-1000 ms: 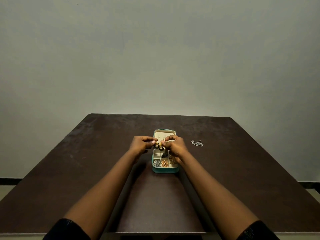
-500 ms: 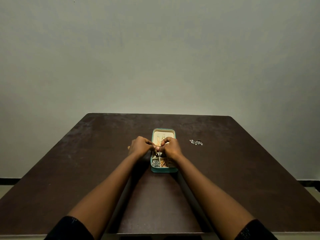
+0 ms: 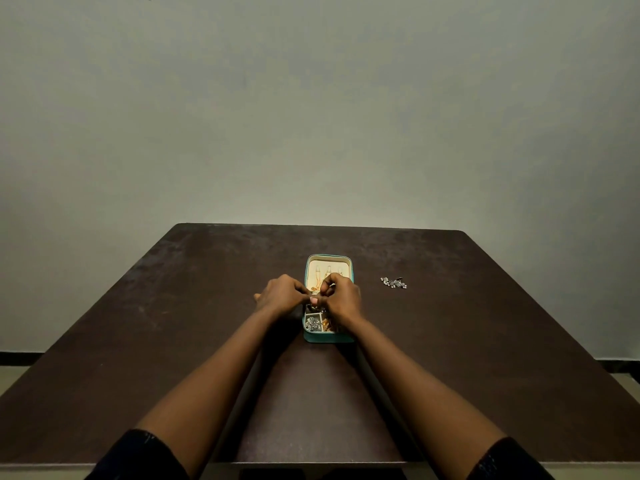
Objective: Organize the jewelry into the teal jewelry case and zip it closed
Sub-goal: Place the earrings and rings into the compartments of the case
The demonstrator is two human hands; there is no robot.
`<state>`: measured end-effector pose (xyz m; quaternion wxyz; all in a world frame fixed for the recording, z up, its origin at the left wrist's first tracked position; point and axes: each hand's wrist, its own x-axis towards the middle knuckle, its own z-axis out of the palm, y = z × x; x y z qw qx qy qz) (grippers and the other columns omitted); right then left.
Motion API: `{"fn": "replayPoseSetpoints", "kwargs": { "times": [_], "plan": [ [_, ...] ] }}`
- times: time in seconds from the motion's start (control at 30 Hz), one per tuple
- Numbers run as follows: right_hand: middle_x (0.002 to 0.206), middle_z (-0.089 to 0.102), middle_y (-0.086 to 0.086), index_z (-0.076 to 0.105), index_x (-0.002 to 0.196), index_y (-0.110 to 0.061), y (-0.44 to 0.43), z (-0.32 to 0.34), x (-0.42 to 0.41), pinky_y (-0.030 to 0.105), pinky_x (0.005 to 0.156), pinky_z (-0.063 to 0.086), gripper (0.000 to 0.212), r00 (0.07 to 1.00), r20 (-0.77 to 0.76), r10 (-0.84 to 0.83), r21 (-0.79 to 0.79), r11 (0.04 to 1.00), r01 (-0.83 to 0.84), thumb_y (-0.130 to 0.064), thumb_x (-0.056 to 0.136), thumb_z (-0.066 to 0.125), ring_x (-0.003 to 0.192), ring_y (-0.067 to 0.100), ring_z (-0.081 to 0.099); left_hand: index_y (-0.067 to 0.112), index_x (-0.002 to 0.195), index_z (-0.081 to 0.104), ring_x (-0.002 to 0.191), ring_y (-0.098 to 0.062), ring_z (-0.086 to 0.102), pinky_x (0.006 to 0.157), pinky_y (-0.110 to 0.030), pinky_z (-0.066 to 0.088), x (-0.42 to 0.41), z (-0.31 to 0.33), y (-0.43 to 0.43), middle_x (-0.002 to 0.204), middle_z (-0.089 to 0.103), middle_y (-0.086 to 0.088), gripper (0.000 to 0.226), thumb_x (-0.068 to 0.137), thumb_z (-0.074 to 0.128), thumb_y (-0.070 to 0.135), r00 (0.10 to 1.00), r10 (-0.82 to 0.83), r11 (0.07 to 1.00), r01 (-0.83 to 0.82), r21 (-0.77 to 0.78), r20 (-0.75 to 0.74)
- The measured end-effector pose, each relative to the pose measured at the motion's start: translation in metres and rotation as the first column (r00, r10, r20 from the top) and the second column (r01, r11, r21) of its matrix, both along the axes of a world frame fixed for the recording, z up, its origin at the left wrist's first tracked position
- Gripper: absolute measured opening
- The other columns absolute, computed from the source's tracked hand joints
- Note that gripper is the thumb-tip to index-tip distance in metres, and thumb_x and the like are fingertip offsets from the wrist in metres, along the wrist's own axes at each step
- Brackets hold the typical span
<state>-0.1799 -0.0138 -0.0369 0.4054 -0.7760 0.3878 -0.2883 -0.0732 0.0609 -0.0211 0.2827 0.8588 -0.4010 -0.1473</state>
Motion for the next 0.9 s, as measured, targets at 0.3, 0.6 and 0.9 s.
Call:
{"fn": "replayPoseSetpoints", "kwargs": {
  "times": [0.3,0.6,0.9],
  "plan": [
    [0.073,0.061,0.000,0.046,0.059,-0.022,-0.003,0.000,0.000,0.025,0.067,0.045,0.036,0.998,-0.055,-0.026,-0.069,0.997,0.022,0.002,0.071,0.070,0.073,0.014,0.057,0.027,0.100,0.073,0.114,-0.020,0.053,0.104,-0.050,0.027,-0.003,-0.001,0.001,0.111,0.069,0.002,0.018,0.083,0.067,0.028,0.999,0.008,1.000,-0.008,0.002,-0.035],
    [0.076,0.059,0.000,0.052,0.068,-0.017,-0.001,0.001,-0.001,0.022,0.065,0.039,0.024,0.994,-0.101,-0.028,-0.083,0.996,0.020,0.004,0.074,0.061,0.075,0.014,0.054,0.023,0.079,0.065,0.101,-0.018,0.057,0.099,-0.046,0.029,-0.013,-0.004,-0.001,0.096,0.069,0.000,0.006,0.083,0.061,0.022,1.000,0.011,0.999,-0.012,0.044,0.008],
    [0.074,0.061,-0.003,0.047,0.055,-0.024,-0.014,0.008,-0.019,0.025,0.069,0.045,0.037,0.992,-0.069,-0.106,-0.064,0.993,0.101,0.003,0.071,0.066,0.075,0.013,0.058,0.024,0.099,0.070,0.107,-0.019,0.059,0.101,-0.042,0.041,-0.021,0.008,-0.012,0.108,0.069,0.001,0.017,0.086,0.060,0.026,1.000,0.010,0.998,-0.008,-0.069,0.025]
  ]
}}
